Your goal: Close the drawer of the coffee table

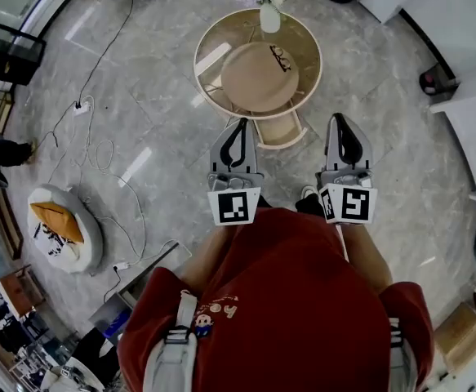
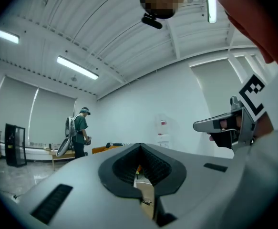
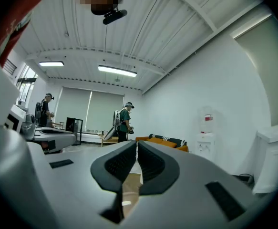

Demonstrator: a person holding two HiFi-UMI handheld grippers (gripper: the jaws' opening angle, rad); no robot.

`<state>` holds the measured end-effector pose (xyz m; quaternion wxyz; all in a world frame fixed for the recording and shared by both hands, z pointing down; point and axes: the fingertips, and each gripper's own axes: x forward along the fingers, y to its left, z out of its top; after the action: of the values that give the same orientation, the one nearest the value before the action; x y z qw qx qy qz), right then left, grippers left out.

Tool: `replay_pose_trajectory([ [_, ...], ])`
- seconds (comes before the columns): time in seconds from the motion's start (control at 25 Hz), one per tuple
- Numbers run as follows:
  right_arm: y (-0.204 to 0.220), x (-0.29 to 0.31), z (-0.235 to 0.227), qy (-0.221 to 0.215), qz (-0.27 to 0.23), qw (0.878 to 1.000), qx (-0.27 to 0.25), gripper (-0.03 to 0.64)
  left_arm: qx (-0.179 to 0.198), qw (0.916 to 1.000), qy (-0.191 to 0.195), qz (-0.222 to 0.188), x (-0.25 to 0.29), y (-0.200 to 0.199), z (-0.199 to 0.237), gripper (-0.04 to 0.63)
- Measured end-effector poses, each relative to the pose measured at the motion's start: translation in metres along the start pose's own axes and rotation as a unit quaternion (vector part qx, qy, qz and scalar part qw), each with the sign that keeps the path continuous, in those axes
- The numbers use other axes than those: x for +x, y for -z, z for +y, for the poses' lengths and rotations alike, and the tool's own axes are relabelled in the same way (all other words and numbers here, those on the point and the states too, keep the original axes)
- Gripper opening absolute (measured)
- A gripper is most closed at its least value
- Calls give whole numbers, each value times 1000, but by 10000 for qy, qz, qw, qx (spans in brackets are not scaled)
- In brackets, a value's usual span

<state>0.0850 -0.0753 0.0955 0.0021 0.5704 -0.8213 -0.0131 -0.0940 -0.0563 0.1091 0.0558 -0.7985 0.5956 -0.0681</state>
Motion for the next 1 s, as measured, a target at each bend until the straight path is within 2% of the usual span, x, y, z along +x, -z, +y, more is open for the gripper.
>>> replay_pose_trajectory([
  [0.2, -6, 23, 44, 507, 29, 9985, 189, 25, -159, 9986, 500, 79, 8, 4, 49, 12],
  [0.4, -6, 36, 69, 798, 91, 9966, 198, 25, -294, 9962, 812, 123, 19, 15, 80, 12],
  [0.6, -1, 31, 68, 980, 132, 9950, 162, 23, -217, 9945, 1014, 153, 24, 20, 86, 11],
  [0.76, 2, 18, 58, 950, 117, 9954, 103, 23, -66, 9941, 1070, -131, 24, 11, 76, 11],
  [0.84, 5, 14, 50, 918, 127, 9956, 107, 22, -316, 9933, 1054, -359, 26, 5, 70, 11],
  [0.92, 11, 9, 38, 905, 152, 9957, 124, 23, -748, 9909, 978, -545, 31, 1, 64, 11],
  [1.0, 21, 5, 25, 897, 192, 9957, 105, 23, -872, 9901, 935, -574, 39, 4, 55, 11],
])
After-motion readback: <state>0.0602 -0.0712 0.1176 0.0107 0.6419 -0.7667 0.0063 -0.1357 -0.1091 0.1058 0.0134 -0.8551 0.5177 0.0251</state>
